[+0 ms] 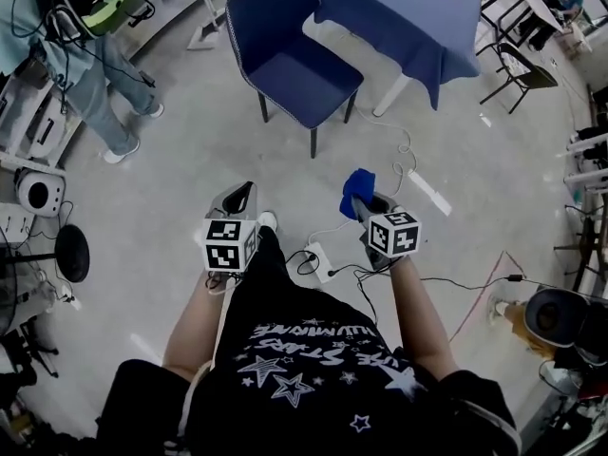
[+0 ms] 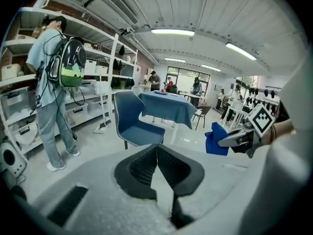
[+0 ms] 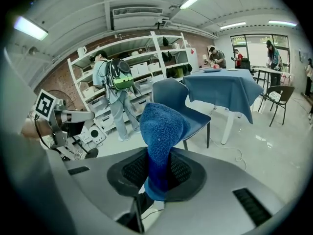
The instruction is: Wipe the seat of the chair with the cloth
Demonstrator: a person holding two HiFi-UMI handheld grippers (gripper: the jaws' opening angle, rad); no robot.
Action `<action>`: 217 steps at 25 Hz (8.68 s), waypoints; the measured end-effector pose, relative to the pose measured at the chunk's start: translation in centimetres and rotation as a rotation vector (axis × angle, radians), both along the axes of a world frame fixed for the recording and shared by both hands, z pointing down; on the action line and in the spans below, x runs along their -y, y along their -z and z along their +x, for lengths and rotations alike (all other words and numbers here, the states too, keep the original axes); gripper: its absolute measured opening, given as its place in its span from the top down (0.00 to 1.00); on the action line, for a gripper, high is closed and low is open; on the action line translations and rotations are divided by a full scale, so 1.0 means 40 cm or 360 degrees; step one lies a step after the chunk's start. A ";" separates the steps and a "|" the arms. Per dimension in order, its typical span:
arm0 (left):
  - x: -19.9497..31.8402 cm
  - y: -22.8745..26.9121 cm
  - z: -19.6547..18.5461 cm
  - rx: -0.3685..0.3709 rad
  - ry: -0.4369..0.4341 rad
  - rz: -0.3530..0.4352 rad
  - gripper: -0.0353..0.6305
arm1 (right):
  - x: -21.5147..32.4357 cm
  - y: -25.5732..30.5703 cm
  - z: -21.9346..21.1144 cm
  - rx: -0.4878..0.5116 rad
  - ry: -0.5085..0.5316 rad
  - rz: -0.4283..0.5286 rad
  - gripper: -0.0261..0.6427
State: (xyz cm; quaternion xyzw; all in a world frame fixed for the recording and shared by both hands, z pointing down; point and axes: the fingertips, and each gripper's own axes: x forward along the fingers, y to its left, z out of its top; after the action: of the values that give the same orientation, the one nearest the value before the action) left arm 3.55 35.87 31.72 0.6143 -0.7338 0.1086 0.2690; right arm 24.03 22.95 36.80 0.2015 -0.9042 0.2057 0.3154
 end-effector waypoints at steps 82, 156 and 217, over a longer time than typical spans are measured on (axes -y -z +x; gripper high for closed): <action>1.265 -0.698 -0.696 -0.0098 -0.0598 -0.0631 0.92 | 1.246 -0.703 -1.184 0.0270 -0.0742 -0.0847 0.85; 1.128 -0.771 -0.648 -0.0409 -0.0401 -0.0842 0.92 | 1.049 -0.767 -1.158 0.0163 -0.0502 -0.1255 0.86; 0.816 -0.852 -0.457 -0.0079 -0.0341 -0.1098 0.92 | 0.841 -0.758 -0.798 0.0167 -0.0530 -0.1338 0.86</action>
State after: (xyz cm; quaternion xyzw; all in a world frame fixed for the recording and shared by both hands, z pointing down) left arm -14.71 3.23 65.82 0.5633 -0.5786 0.3624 0.4653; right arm -7.87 -10.69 67.13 0.1878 -0.7122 0.6128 0.2863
